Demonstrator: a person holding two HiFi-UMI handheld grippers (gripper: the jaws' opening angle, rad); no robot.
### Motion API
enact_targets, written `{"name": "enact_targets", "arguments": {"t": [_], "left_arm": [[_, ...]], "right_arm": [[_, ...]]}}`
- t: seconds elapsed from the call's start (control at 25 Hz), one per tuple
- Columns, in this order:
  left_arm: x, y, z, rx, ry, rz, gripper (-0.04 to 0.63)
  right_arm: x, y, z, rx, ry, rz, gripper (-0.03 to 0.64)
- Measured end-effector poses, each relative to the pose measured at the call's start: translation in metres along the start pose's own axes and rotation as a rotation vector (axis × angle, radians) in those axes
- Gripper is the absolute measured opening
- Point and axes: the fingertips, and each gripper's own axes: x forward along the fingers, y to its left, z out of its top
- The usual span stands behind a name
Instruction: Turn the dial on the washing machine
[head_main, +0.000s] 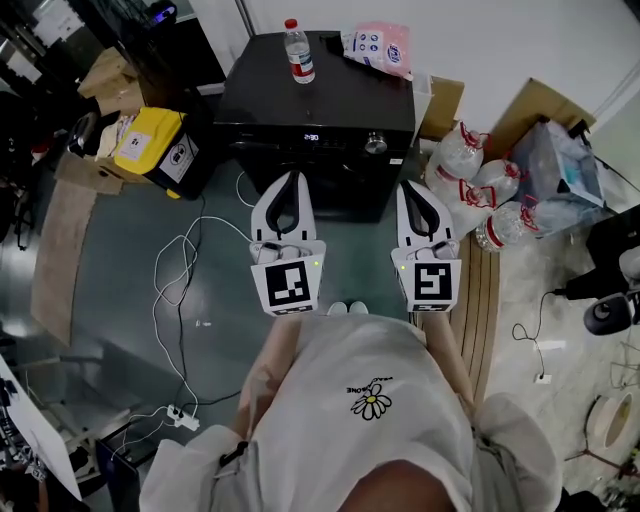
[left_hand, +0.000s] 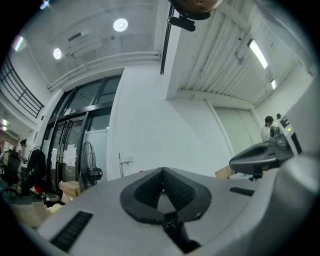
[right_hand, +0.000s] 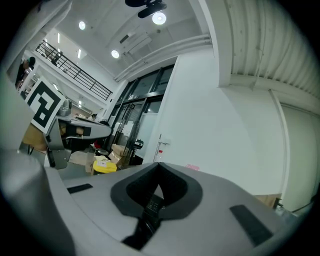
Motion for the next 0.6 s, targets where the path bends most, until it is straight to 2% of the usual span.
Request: {"name": "enact_targets", "arguments": {"t": [0.6], "left_arm": [[0.010,0.008,-0.009,-0.008,0.011,0.014,0.000]], "right_arm": [[0.012,-0.007,-0.005,0.000,0.008,-0.001,0.005]]}}
